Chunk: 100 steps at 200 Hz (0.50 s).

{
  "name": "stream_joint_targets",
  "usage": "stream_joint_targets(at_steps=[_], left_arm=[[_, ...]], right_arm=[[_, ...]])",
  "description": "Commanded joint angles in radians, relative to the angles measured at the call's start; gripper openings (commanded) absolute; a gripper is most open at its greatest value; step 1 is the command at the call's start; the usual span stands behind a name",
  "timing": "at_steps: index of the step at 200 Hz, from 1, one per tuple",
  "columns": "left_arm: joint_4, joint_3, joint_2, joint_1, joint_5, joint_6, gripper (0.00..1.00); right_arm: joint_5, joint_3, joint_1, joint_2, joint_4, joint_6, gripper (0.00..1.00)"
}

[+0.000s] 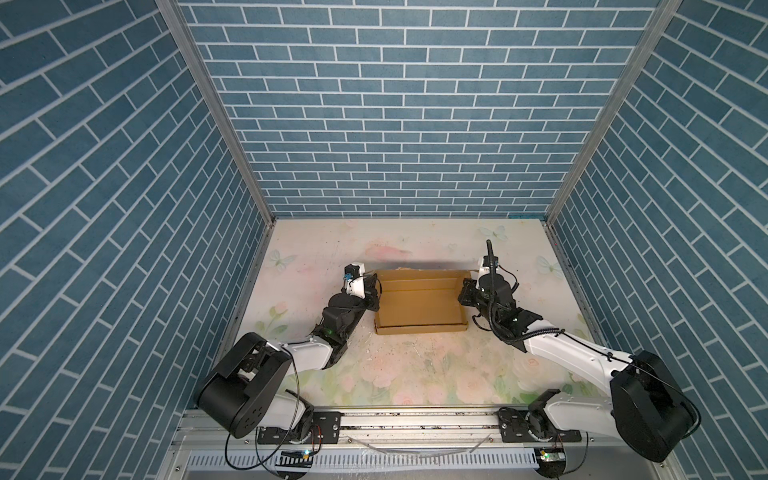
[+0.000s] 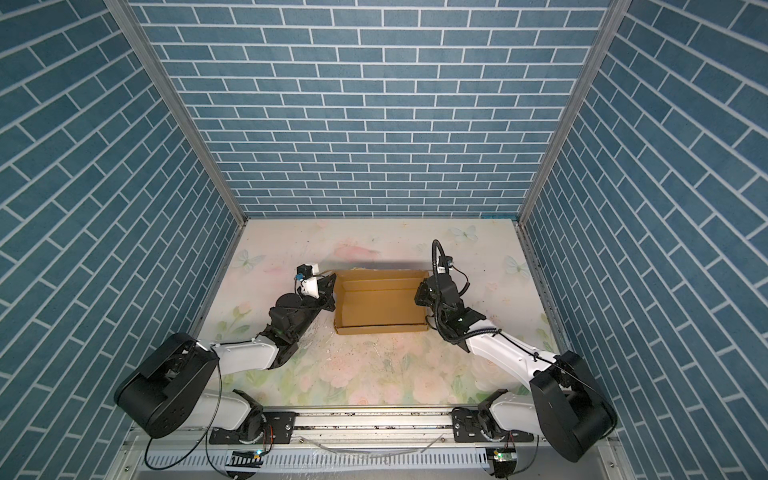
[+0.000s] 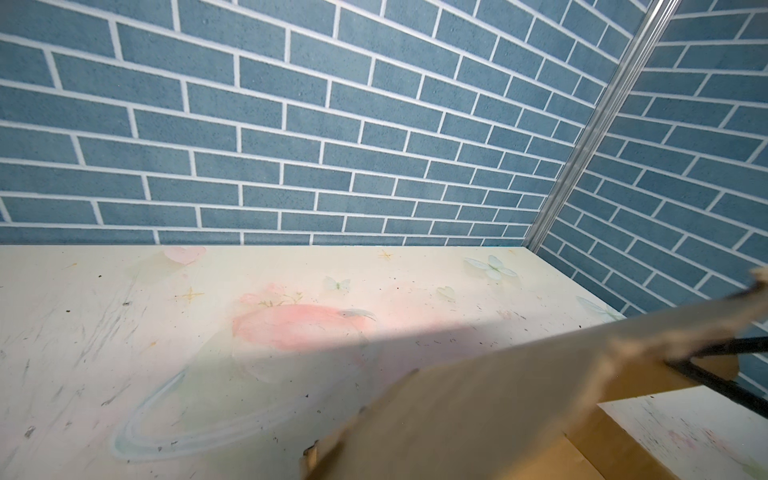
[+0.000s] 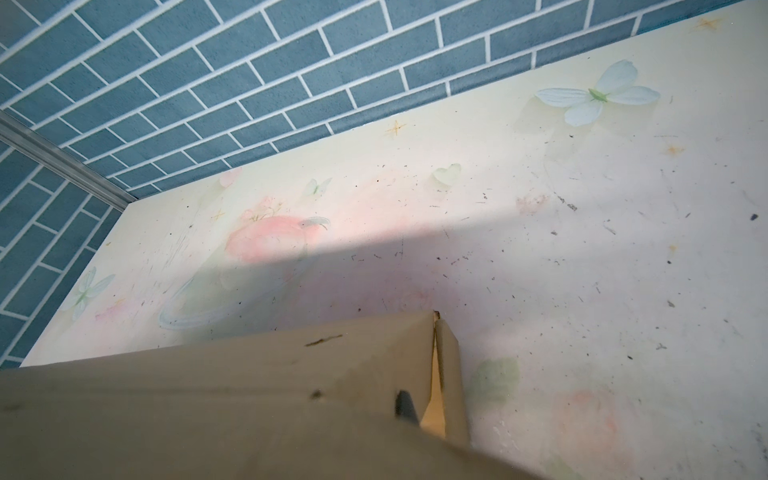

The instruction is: Fold the paper box

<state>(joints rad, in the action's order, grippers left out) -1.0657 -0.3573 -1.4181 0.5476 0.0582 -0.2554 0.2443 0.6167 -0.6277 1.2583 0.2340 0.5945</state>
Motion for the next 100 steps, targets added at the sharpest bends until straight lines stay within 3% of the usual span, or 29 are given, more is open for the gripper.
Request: stream_joint_targets(at_steps=[1, 33, 72, 100], left_arm=[[0.076, 0.040, -0.031, 0.038, -0.041, -0.016, 0.00], [0.123, 0.025, -0.006, 0.055, -0.037, -0.040, 0.00], [0.399, -0.080, 0.118, 0.074, 0.011, -0.071, 0.00], [0.410, -0.095, 0.116, 0.101, 0.032, -0.150, 0.00]], right_arm=[[-0.090, -0.054, -0.029, 0.012, -0.141, 0.004, 0.00], [-0.092, -0.075, -0.029, 0.000, -0.150, 0.003, 0.00], [-0.090, -0.082, -0.030, 0.001, -0.139, 0.035, 0.00], [-0.088, -0.074, -0.041, 0.028, -0.114, 0.062, 0.00]])
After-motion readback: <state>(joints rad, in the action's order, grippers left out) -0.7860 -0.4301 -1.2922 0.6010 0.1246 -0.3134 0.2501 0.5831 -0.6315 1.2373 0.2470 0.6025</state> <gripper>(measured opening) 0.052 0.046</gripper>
